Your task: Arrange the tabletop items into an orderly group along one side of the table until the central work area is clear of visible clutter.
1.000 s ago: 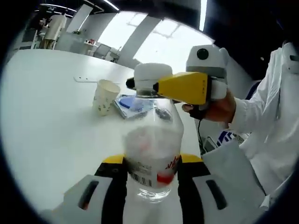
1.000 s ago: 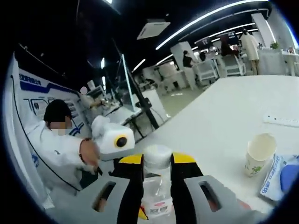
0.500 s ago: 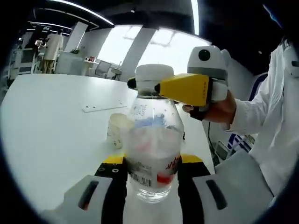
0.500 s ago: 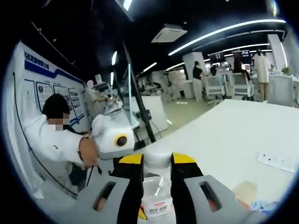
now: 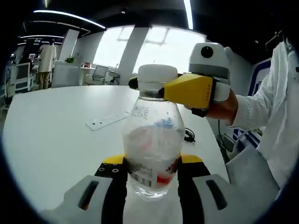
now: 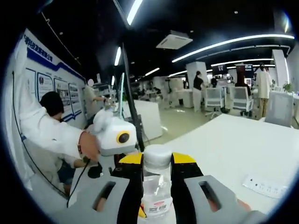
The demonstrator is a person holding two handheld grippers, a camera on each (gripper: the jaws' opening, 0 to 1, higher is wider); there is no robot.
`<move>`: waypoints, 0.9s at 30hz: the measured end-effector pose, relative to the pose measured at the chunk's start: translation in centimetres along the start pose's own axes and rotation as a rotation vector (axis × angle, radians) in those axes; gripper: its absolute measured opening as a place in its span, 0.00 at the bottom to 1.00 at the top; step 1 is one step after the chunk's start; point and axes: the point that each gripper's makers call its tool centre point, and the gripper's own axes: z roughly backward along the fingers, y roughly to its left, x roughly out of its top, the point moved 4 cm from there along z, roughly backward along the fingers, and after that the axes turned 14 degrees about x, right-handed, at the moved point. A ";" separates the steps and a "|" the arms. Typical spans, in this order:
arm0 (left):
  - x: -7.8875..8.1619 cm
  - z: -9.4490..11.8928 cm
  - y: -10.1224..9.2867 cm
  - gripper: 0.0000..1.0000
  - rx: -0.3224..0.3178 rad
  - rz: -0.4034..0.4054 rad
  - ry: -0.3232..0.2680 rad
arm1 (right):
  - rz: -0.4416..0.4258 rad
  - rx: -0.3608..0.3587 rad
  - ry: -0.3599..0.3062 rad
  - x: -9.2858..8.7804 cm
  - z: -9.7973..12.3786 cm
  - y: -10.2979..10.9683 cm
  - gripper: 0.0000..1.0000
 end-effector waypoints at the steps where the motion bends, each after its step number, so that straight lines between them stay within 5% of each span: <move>1: 0.2 -0.2 0.2 0.41 -0.002 -0.006 0.001 | 0.007 -0.003 -0.003 0.1 0.0 -0.2 0.19; 8: 0.9 -2.1 2.3 0.41 -0.001 -0.052 0.010 | 0.066 -0.027 -0.016 0.0 0.3 -2.4 0.19; 27: -1.9 -6.1 3.8 0.42 -0.029 -0.093 0.071 | 0.177 -0.076 0.072 -4.3 1.0 -4.5 0.19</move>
